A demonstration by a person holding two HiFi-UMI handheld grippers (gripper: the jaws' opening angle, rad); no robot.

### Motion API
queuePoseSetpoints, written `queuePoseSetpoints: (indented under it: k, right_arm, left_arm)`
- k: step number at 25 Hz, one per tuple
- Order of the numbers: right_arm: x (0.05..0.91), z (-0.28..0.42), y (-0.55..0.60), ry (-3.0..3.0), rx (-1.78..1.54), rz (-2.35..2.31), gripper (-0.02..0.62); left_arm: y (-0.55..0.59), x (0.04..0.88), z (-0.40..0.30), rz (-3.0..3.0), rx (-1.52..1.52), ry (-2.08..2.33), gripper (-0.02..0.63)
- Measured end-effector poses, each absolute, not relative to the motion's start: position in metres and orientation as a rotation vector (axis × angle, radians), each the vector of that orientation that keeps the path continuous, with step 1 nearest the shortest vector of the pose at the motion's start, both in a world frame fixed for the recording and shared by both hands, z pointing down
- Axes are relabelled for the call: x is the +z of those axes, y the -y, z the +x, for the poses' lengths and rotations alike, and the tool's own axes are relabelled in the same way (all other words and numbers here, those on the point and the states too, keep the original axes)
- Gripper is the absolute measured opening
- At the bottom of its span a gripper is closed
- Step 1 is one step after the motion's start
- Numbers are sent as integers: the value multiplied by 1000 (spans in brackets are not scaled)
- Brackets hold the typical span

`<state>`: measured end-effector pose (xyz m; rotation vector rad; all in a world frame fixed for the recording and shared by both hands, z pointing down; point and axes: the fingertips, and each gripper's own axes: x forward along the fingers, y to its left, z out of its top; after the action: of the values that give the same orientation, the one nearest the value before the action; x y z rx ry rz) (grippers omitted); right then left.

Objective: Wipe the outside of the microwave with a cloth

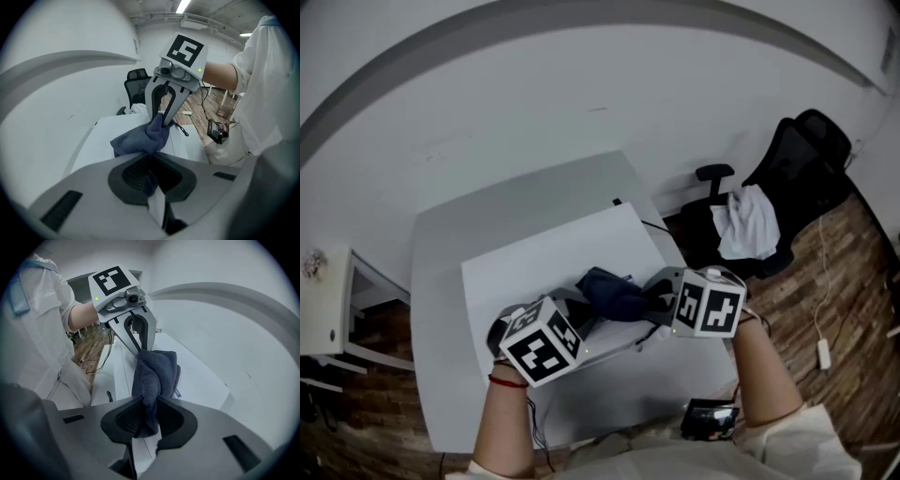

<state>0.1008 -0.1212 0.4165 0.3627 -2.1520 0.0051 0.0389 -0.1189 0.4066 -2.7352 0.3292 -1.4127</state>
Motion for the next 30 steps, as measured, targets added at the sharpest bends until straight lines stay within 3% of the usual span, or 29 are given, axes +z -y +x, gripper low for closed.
queuePoseSetpoints:
  k: [8, 13, 23, 28, 30]
  right_arm:
    - [412, 157, 126, 2281, 3, 223, 89]
    - [410, 176, 135, 2294, -157, 27, 89]
    - [413, 179, 140, 2309, -201, -168, 94]
    - [415, 187, 140, 2294, -114, -144, 192]
    - [408, 194, 140, 2280, -133, -122, 198]
  left_arm:
    - [135, 397, 88, -2737, -1362, -451, 28]
    - [134, 350, 82, -2779, -1216, -611, 152]
    - [143, 420, 121, -2647, -1642, -348, 178]
    - [143, 431, 123, -2607, -1801, -332, 147]
    - [142, 432, 124, -2624, -1827, -331, 121]
